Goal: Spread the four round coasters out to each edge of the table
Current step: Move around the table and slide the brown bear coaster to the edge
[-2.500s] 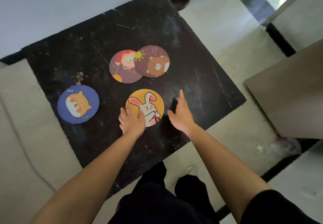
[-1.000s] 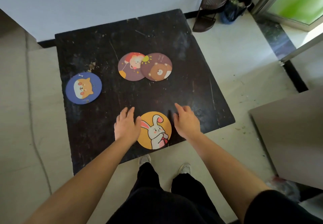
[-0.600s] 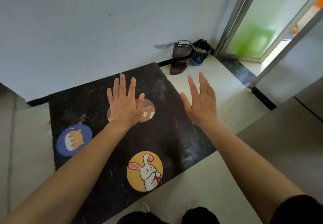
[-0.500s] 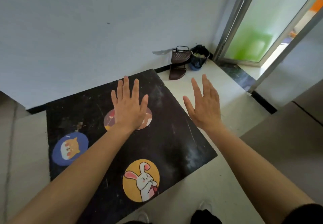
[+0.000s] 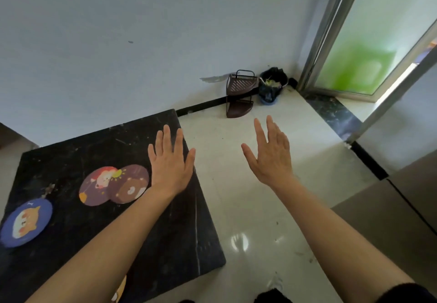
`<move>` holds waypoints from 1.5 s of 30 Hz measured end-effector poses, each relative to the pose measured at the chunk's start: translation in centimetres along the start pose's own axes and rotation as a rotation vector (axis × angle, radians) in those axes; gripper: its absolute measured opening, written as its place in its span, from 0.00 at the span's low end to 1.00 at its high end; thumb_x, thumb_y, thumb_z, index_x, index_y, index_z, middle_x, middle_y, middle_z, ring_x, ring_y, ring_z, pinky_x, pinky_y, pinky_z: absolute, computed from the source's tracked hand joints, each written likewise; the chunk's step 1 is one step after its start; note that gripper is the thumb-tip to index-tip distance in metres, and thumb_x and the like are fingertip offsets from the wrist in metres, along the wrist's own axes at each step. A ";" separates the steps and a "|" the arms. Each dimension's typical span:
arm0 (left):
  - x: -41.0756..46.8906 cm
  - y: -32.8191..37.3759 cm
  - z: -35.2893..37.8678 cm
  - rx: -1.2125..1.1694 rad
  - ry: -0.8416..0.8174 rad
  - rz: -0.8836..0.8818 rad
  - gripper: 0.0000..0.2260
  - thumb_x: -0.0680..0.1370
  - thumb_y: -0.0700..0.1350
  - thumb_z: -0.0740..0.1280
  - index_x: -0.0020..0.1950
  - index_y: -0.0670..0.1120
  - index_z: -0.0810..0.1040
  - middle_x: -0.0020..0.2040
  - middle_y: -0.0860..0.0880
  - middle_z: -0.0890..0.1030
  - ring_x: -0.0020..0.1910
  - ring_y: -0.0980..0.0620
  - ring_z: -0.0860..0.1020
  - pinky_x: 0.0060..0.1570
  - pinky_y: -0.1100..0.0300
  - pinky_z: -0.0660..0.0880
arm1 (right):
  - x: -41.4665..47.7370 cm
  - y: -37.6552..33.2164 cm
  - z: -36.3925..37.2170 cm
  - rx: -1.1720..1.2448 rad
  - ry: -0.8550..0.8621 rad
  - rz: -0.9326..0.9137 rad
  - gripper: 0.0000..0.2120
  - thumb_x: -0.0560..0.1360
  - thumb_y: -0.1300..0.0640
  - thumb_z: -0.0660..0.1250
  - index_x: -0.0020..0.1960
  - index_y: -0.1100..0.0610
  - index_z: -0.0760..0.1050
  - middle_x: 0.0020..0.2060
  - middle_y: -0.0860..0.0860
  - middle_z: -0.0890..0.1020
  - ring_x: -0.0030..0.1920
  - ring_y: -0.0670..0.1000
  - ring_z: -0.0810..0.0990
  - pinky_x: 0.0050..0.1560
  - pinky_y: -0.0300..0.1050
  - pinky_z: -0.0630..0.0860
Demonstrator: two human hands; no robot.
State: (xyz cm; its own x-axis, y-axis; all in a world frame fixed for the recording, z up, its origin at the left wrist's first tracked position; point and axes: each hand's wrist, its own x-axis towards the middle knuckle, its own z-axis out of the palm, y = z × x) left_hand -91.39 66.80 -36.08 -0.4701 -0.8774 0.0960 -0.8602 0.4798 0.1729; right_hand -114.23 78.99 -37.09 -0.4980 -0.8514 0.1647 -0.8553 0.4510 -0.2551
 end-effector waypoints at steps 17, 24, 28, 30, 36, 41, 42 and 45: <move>10.3 5.0 4.0 -0.096 0.018 -0.404 0.32 0.81 0.62 0.45 0.81 0.48 0.46 0.82 0.41 0.44 0.81 0.41 0.43 0.77 0.39 0.46 | 19.3 4.5 2.0 0.020 -0.167 -0.398 0.33 0.81 0.39 0.53 0.80 0.53 0.49 0.79 0.61 0.54 0.77 0.61 0.57 0.74 0.57 0.59; 15.3 0.3 5.2 -0.156 -0.004 -0.653 0.33 0.81 0.63 0.45 0.81 0.49 0.46 0.82 0.40 0.43 0.80 0.40 0.43 0.76 0.38 0.47 | 29.2 -2.2 5.5 -0.052 -0.307 -0.581 0.33 0.81 0.40 0.53 0.80 0.53 0.49 0.79 0.59 0.55 0.77 0.61 0.58 0.74 0.59 0.59; 15.2 -2.9 4.1 -0.151 0.003 -0.806 0.32 0.81 0.62 0.46 0.81 0.49 0.45 0.82 0.41 0.44 0.81 0.40 0.43 0.76 0.38 0.46 | 32.1 -9.1 7.7 -0.043 -0.375 -0.705 0.32 0.81 0.40 0.53 0.80 0.53 0.49 0.79 0.58 0.56 0.78 0.60 0.57 0.74 0.59 0.58; 14.3 -4.3 3.8 -0.155 0.027 -0.892 0.32 0.81 0.62 0.47 0.81 0.50 0.46 0.82 0.42 0.44 0.81 0.40 0.44 0.76 0.38 0.46 | 32.5 -13.0 8.9 -0.021 -0.412 -0.792 0.32 0.81 0.40 0.54 0.79 0.52 0.50 0.79 0.57 0.57 0.77 0.60 0.59 0.75 0.59 0.58; 11.3 -7.8 3.9 -0.216 0.125 -1.163 0.31 0.82 0.58 0.53 0.81 0.47 0.51 0.82 0.39 0.49 0.80 0.38 0.48 0.75 0.37 0.52 | 31.5 -23.8 13.1 -0.006 -0.547 -1.083 0.32 0.80 0.40 0.55 0.79 0.51 0.51 0.78 0.56 0.59 0.77 0.59 0.61 0.74 0.59 0.59; 10.9 -12.2 6.8 -0.437 0.148 -1.612 0.33 0.81 0.59 0.58 0.81 0.49 0.50 0.81 0.40 0.51 0.79 0.39 0.51 0.73 0.40 0.56 | 31.1 -32.2 19.4 0.000 -0.789 -1.311 0.32 0.80 0.41 0.56 0.78 0.55 0.55 0.72 0.57 0.68 0.68 0.58 0.71 0.63 0.57 0.72; 10.7 -12.8 7.0 -0.514 0.164 -1.687 0.34 0.80 0.60 0.58 0.81 0.48 0.51 0.81 0.40 0.52 0.79 0.39 0.52 0.73 0.41 0.56 | 30.9 -32.9 20.0 0.004 -0.819 -1.310 0.32 0.80 0.42 0.57 0.78 0.55 0.55 0.71 0.57 0.69 0.67 0.58 0.72 0.62 0.56 0.73; 9.9 -14.5 7.9 -0.673 0.189 -1.854 0.34 0.80 0.59 0.60 0.79 0.41 0.56 0.79 0.38 0.60 0.76 0.36 0.59 0.73 0.42 0.60 | 30.5 -34.7 21.6 0.031 -0.907 -1.317 0.31 0.80 0.43 0.58 0.78 0.56 0.56 0.69 0.58 0.69 0.66 0.59 0.72 0.60 0.56 0.73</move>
State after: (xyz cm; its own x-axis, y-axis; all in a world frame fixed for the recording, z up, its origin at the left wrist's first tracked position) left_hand -85.14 51.14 -45.43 0.8180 -0.2251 -0.5293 0.0366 -0.8980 0.4385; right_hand -96.69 31.57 -43.75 0.8062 -0.4998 -0.3166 -0.5916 -0.6887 -0.4193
